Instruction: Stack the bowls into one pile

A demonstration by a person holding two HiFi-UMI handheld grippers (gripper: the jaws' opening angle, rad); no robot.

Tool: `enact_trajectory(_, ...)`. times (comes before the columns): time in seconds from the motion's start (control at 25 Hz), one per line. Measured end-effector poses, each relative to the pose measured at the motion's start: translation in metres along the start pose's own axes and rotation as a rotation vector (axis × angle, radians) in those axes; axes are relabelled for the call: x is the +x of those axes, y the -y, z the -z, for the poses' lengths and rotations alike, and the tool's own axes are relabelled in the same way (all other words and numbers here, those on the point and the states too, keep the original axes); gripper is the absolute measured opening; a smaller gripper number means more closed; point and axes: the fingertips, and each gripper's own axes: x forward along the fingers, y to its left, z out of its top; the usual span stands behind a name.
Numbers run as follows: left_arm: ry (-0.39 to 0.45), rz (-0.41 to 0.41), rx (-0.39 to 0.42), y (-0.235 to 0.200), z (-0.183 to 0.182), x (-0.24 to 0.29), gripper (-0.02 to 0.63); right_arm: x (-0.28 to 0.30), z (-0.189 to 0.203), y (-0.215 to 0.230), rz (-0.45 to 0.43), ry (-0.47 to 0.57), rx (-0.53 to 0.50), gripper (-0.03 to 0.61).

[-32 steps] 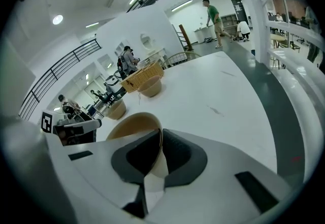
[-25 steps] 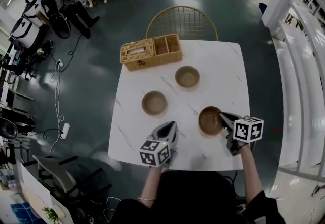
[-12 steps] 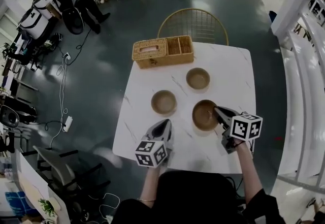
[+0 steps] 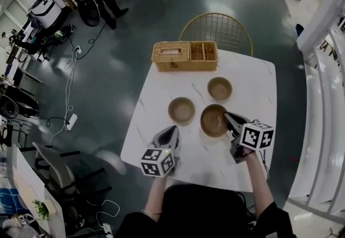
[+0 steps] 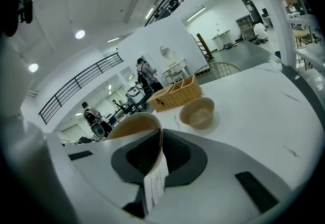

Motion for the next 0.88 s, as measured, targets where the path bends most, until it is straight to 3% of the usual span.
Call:
enact_trajectory(0.2, 0.008, -0.025, -0.004, -0.011, -0.008, 0.001, 0.014, 0.021, -0.013, -0.007, -0.006, 0.006, -0.015, 0.026)
enact_trajectory(0.44, 0.004, -0.046, -0.011, -0.016, -0.005, 0.002, 0.014, 0.053, -0.024, -0.024, -0.011, -0.023, -0.109, 0.026)
enact_trajectory(0.88, -0.022, -0.093, -0.043, -0.041, 0.005, 0.008, 0.014, 0.106, -0.013, -0.037, -0.013, -0.100, -0.179, 0.026)
